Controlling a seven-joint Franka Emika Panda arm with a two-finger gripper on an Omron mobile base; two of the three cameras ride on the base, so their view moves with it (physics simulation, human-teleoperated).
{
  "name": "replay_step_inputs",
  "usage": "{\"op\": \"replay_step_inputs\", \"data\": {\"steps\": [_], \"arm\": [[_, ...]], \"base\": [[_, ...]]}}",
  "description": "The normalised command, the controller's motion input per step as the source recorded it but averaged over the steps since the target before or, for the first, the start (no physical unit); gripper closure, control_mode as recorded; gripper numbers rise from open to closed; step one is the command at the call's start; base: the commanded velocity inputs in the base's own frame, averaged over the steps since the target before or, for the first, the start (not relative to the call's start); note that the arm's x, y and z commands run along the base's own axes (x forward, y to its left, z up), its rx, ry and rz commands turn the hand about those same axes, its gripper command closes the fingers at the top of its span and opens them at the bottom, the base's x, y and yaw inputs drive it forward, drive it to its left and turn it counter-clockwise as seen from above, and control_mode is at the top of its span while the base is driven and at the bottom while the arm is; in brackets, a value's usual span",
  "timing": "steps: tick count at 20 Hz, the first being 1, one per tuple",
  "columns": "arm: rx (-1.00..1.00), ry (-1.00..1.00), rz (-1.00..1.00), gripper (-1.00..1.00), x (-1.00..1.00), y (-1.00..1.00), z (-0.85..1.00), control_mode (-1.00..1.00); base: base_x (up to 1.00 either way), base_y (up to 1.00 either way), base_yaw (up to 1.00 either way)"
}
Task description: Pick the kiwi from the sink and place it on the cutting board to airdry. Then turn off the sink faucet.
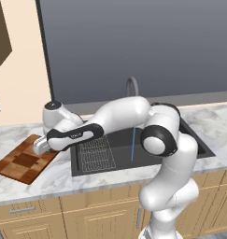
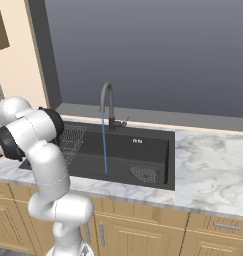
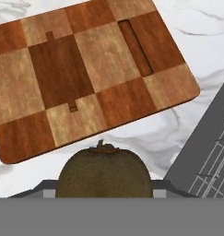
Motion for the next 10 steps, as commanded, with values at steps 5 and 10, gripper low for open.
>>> {"op": "replay_step_inputs", "data": {"steps": [5,10], "arm": [[0.0,0.0,0.0,1.0,0.08,0.11,-0.08,-1.0],[0.0,0.0,0.0,1.0,0.09,0.1,-0.08,-1.0]], "base": [[0.0,0.0,0.0],[0.0,0.0,0.0]]}}
